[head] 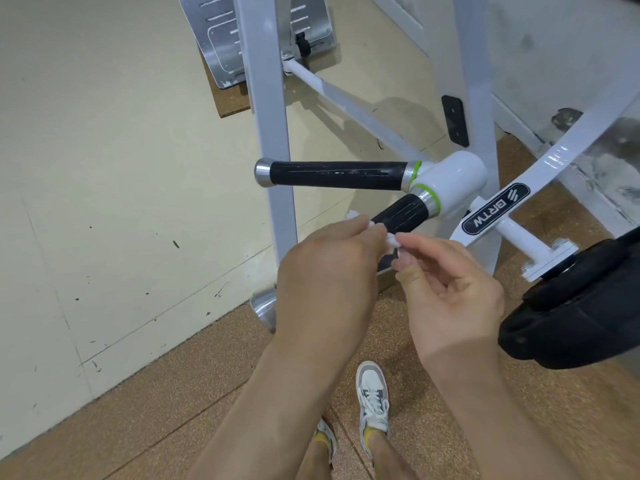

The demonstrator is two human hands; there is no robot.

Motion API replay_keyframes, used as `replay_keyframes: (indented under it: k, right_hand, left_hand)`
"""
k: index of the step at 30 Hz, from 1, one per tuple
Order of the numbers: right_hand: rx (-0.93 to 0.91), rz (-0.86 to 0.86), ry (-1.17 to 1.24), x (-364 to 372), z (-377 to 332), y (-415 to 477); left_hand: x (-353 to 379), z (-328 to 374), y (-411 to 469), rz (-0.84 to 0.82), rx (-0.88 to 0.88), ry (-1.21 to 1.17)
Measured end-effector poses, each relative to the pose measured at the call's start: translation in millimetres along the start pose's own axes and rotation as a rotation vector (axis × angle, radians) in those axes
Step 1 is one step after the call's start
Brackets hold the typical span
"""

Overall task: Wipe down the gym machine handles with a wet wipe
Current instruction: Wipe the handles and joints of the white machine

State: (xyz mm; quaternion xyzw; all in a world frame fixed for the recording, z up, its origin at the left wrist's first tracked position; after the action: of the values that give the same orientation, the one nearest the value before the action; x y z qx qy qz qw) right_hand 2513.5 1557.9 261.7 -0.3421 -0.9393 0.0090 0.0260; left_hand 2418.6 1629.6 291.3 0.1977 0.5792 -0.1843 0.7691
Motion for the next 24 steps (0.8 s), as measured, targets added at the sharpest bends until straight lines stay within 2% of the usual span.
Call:
replay_keyframes:
  k: [4, 7, 9, 10, 12, 13, 14, 15, 18, 19, 20, 22, 23, 24]
  right_hand:
    - [0.109, 0.070, 0.048, -2.8, 7.2, 1.8]
    - [0.171, 0.042, 0.115, -2.8, 7.3, -1.0]
    - [0.183, 0.021, 0.121, -4.0, 7.1, -4.2]
    - [0.199, 0.016, 0.131, -4.4, 7.9, -5.7]
    - [0.230, 0.034, 0.162, -5.2, 8.2, -5.2]
    - [0.242, 0.047, 0.181, -6.0, 8.2, -3.7]
    - [0.252, 0.061, 0.200, -6.8, 8.0, -1.6]
    - [0.260, 0.074, 0.218, -8.0, 8.0, 0.5]
    - [0.271, 0.072, 0.232, -12.5, 6.9, 5.7]
    - [0.271, 0.060, 0.216, -13.7, 6.9, 6.1]
    - [0.273, 0.051, 0.202, -14.4, 7.2, 5.7]
    - [0.289, 0.049, 0.212, -14.0, 9.3, 4.4]
    - [0.297, 0.055, 0.223, -13.4, 10.3, 3.8]
    - [0.296, 0.059, 0.225, -12.8, 10.7, 3.3]
  left_hand:
    - [1.9, -0.2, 1.8, 0.017, -0.060, -0.079]
    - [3.3, 1.7, -16.2, 0.075, 0.126, 0.106]
    - [4.7, -1.3, -11.1, 0.079, 0.165, 0.148]
    - [2.4, -0.4, -3.5, 0.039, 0.107, 0.144]
    - [-6.1, 3.2, 16.9, -0.068, -0.148, 0.013]
    - [-5.3, 3.3, 22.6, -0.093, -0.269, -0.059]
    - [-4.5, 3.8, 23.2, -0.083, -0.319, -0.106]
    - [-3.7, 6.1, 20.9, -0.077, -0.260, -0.086]
    - [4.1, 12.4, 2.7, -0.024, 0.138, 0.073]
    - [6.2, 10.5, 3.2, 0.006, 0.170, 0.078]
    - [5.3, 10.4, 8.9, -0.011, 0.101, 0.025]
    - [0.0, 10.8, 23.9, -0.038, -0.188, -0.105]
    - [1.6, 11.1, 26.5, -0.027, -0.256, -0.139]
    - [1.7, 15.6, 27.1, -0.038, -0.202, -0.121]
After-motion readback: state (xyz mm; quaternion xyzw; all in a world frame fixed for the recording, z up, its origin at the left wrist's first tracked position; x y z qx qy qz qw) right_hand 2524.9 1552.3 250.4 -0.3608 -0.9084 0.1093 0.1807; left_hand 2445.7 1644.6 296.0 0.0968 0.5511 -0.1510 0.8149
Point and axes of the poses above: each hand's wrist, its own y-axis towards the middle knuckle, its own x-axis out of the palm, z = x × y, the point moved 2 cm from there along y, towards the middle knuckle, and after that the axes turned 14 degrees about y, right-handed, at the moved point
